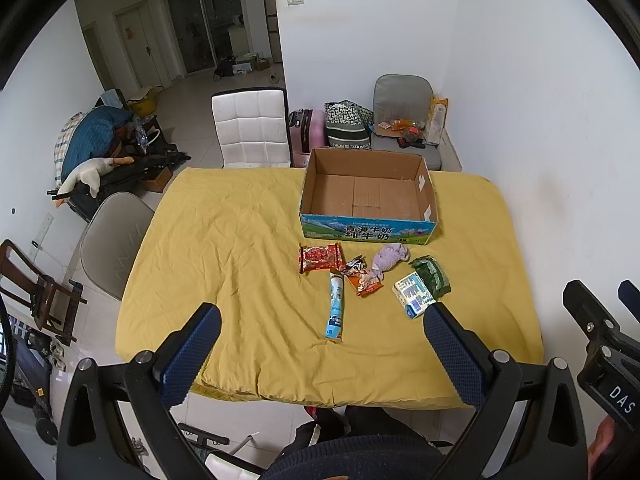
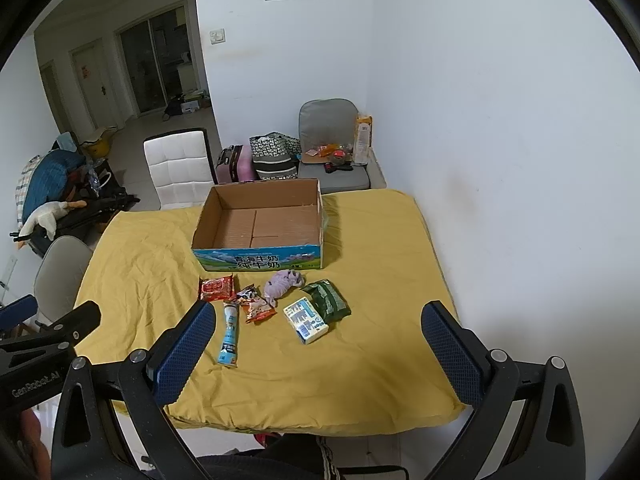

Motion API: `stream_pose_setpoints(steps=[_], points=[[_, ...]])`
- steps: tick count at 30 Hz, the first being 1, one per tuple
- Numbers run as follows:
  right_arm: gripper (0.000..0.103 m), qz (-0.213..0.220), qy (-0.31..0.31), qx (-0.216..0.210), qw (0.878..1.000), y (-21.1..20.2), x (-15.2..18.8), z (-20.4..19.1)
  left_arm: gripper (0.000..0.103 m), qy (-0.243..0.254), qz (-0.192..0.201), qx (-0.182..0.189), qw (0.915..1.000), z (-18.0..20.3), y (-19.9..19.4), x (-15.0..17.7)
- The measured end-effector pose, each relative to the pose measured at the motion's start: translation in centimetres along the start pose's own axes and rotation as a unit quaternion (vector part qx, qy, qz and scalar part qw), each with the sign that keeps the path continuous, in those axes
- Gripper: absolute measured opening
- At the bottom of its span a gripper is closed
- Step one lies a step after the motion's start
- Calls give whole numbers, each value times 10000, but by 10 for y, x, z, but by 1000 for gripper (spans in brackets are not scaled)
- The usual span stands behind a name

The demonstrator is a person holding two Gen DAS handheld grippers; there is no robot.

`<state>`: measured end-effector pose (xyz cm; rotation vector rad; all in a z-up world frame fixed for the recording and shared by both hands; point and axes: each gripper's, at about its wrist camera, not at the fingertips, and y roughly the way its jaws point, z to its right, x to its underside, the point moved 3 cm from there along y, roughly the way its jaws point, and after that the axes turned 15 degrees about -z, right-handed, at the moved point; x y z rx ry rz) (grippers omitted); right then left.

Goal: Organize soft objects

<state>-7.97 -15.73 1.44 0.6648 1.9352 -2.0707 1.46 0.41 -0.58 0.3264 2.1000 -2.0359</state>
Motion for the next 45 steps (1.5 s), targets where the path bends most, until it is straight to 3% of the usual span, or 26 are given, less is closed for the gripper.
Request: stream_pose_setpoints(steps=[45], points=[[103, -8, 26, 78, 10000, 1, -11, -7, 103, -48, -16, 112, 9999, -14, 6, -6]])
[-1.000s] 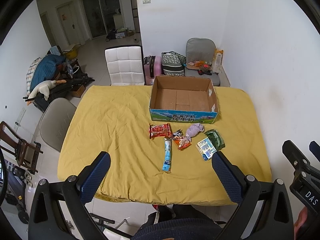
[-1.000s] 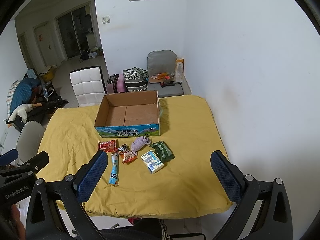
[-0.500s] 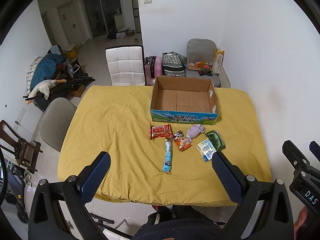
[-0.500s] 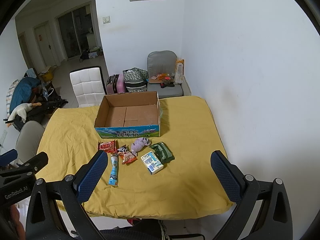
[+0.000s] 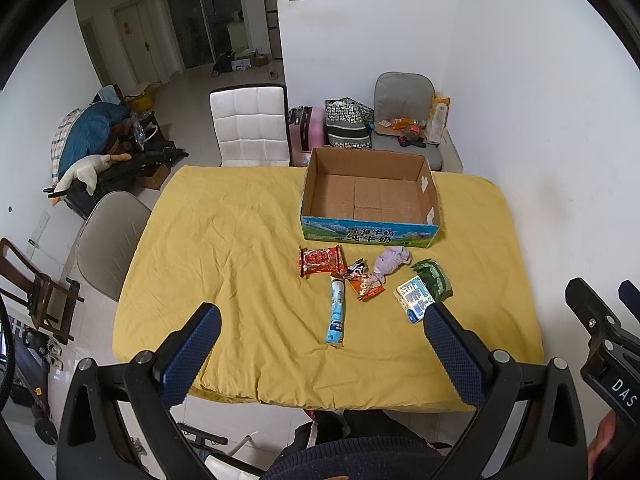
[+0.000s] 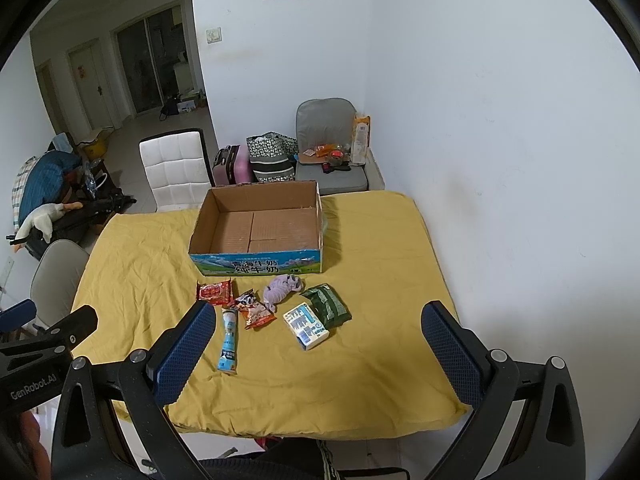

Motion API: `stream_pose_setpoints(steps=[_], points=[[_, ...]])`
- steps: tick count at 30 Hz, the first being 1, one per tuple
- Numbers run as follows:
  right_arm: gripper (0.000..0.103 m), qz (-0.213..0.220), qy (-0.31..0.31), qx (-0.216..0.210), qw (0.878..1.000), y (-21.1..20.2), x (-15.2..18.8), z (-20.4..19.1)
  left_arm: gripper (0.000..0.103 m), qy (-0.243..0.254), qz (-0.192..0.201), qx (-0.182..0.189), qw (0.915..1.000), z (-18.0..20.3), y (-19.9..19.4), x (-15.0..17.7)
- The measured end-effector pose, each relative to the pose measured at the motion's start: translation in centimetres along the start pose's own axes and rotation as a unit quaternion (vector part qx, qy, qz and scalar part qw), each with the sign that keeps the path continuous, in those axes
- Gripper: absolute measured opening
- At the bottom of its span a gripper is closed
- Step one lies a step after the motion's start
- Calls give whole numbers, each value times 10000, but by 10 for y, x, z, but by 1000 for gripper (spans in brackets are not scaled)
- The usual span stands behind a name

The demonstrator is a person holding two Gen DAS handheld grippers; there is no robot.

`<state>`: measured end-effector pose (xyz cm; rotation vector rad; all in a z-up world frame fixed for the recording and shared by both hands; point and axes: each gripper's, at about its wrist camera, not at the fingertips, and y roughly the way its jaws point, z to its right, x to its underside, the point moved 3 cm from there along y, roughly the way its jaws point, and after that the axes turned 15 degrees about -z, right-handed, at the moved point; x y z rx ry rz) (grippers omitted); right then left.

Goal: Organize soft objects

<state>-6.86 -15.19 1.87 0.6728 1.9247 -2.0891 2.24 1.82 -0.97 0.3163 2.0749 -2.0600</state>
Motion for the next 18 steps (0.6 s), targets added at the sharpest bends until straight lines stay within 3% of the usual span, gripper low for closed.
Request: stream_pose_setpoints(steps=[7, 12, 18], points=[[103, -348, 157, -56, 9993, 40, -15, 3, 103, -23, -264, -66, 9996, -4, 48, -22], [103, -923, 243, 10, 9954, 115, -30, 11, 103, -124, -927, -1, 9956, -13, 123, -44], [103, -1806, 106, 0, 9835, 236, -39, 12, 103, -260, -1600, 129, 9867, -14, 221, -59]])
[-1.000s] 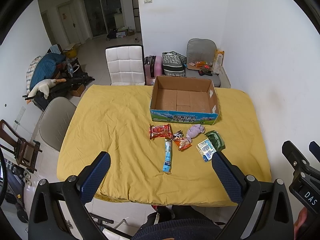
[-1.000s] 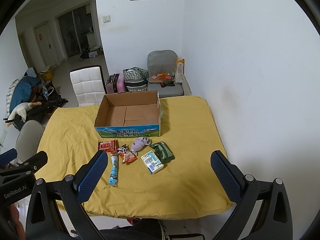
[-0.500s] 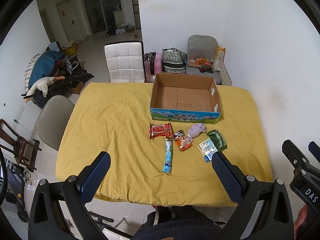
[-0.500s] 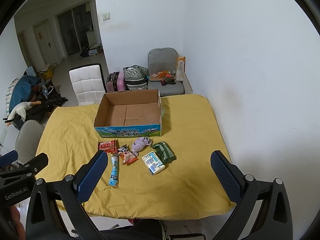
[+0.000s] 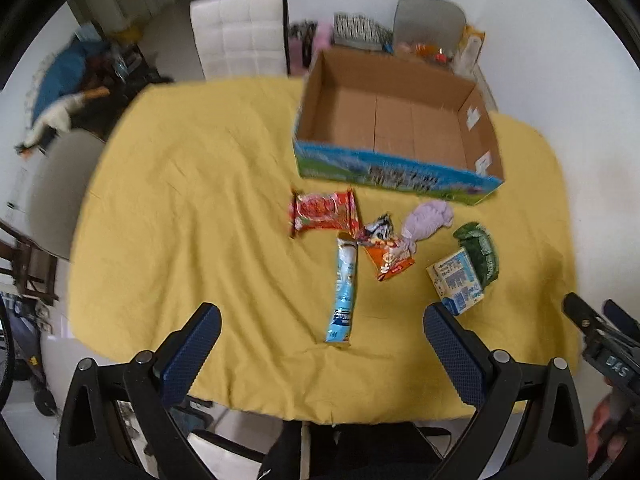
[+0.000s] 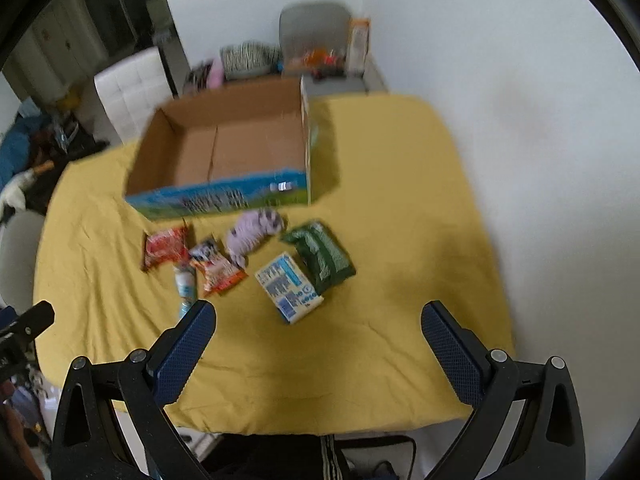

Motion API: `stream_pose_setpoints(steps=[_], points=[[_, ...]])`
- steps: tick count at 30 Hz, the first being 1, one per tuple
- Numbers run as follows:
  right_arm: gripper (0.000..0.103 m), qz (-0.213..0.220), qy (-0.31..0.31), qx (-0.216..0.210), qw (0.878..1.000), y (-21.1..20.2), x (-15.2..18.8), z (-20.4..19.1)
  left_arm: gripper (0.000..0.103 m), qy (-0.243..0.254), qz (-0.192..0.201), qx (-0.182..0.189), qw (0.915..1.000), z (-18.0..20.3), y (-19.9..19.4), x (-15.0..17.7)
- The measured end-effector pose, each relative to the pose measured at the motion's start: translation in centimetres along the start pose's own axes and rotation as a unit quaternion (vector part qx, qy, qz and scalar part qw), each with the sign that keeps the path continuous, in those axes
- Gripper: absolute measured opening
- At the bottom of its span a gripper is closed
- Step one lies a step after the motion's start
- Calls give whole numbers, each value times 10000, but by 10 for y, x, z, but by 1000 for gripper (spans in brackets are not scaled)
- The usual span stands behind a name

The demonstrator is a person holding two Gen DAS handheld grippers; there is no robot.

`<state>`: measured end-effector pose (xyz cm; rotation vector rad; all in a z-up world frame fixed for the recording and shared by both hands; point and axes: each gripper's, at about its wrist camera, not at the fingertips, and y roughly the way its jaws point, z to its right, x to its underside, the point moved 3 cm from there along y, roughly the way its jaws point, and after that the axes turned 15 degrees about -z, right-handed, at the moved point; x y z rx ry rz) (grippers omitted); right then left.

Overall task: Organize soft objects
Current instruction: 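Grasp the panda snack bag with the left tool while the right tool grasps the milk pack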

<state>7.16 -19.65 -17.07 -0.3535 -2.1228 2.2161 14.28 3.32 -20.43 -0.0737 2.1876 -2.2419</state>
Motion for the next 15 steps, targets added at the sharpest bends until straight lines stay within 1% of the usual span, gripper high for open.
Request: stream_pose_setpoints(steps=[2, 4, 6, 7, 9, 10, 12, 14, 15], points=[[103, -247, -86, 32, 9997, 38, -13, -2, 103, 40, -275, 98, 9996, 2, 32, -12], [103, -530, -257, 29, 9983, 81, -27, -4, 103, 46, -595, 20, 9982, 6, 68, -22], [103, -862, -386, 9, 9955, 117, -36, -9, 102, 102, -826, 179, 9964, 10, 99, -30], [103, -1000, -465, -55, 9939, 136, -41, -13, 100, 74, -969, 121, 9952, 10, 118, -34], [103, -1218, -565, -50, 9909, 166, -50, -19, 94, 112, -1210, 171, 9924, 16, 146, -41], [103, -1375, -619, -128, 9885, 183, -53, -24, 89, 97, -1325, 133, 9910, 17, 159, -44], [102, -1500, -675, -45, 9864, 203, -56, -29, 85, 90, -1520, 190, 9882, 18, 186, -50], [99, -1704, -755, -58, 9825, 225, -58, -33, 75, 68, -1715, 171, 9850, 17, 208, -52], [99, -1756, -758, -41, 9815, 231, -59, -35, 73, 62, -1816, 185, 9832, 18, 214, -52]])
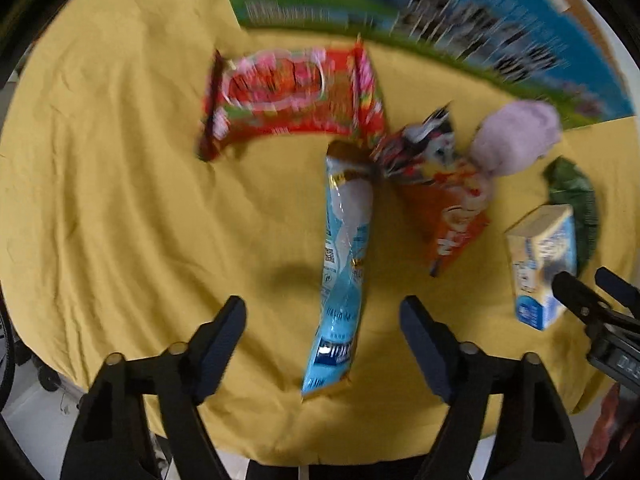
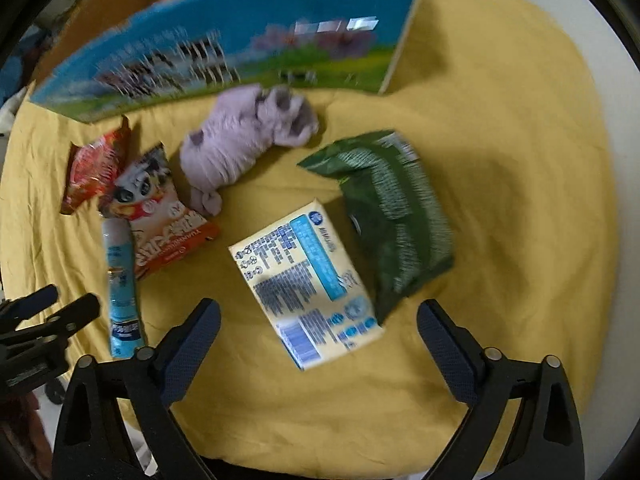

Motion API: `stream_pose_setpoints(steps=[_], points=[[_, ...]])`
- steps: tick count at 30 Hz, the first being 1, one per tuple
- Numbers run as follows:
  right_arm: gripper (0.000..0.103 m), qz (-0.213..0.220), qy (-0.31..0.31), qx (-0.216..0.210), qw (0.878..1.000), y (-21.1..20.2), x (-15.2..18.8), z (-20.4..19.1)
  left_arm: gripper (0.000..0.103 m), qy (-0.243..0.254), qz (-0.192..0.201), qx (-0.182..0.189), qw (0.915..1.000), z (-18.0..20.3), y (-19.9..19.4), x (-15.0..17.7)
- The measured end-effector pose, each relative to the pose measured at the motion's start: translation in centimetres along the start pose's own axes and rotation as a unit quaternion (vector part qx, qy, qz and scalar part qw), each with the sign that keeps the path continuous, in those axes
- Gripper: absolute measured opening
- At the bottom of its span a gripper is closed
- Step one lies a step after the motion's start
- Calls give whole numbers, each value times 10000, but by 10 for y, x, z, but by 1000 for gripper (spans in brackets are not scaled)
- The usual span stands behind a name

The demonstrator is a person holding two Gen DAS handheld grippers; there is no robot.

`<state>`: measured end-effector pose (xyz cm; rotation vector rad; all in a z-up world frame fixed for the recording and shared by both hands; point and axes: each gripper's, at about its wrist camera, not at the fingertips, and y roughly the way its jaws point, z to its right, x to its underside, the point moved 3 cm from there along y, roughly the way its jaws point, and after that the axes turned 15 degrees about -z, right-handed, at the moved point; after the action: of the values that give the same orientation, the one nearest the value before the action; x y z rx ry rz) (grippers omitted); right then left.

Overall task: Organize soft objects
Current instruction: 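Grasp the panda snack bag with the left tool while the right tool grasps the milk pack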

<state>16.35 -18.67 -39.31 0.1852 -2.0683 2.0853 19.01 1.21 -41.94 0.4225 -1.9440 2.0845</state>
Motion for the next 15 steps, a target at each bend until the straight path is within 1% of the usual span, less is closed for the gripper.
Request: stream_pose_setpoints(steps=[1, 2, 4, 6, 7, 9, 11, 12, 13, 15], points=[[99, -41, -7, -12, 10000, 6, -3, -1, 71, -22, -94, 1, 10000, 0, 4, -2], [99, -98, -7, -6, 10000, 12, -6, -1, 71, -66, -84, 60, 9999, 1, 4, -2], [99, -156, -4, -24, 9999, 20, -9, -1, 71, -92, 55, 339, 9994, 6, -3, -2], [99, -203, -17, -32, 9998, 28, -10, -1, 71, -159, 122, 733, 9971, 12, -12, -3], [97, -246, -16, -54, 9997, 33, -13, 0, 71, -192, 164, 859, 9960, 15, -16, -4], [95, -329, 19, -76, 9994, 44, -15, 1, 71, -209, 214, 982, 9947, 23, -20, -12], [85, -333, 25, -67, 9994, 54, -18, 3, 71, -231, 167, 1045, 9941, 31, -21, -21], [77, -413, 39, -260, 9988, 60, -18, 4, 71, -247, 125, 1094, 9936, 35, -19, -28], [74, -519, 85, -386, 9979, 63, -19, 5, 71, -249, 82, 1099, 9936, 38, -17, -34], [74, -550, 127, -406, 9976, 68, -19, 6, 71, -293, -10, 1106, 9934, 42, -17, -46]])
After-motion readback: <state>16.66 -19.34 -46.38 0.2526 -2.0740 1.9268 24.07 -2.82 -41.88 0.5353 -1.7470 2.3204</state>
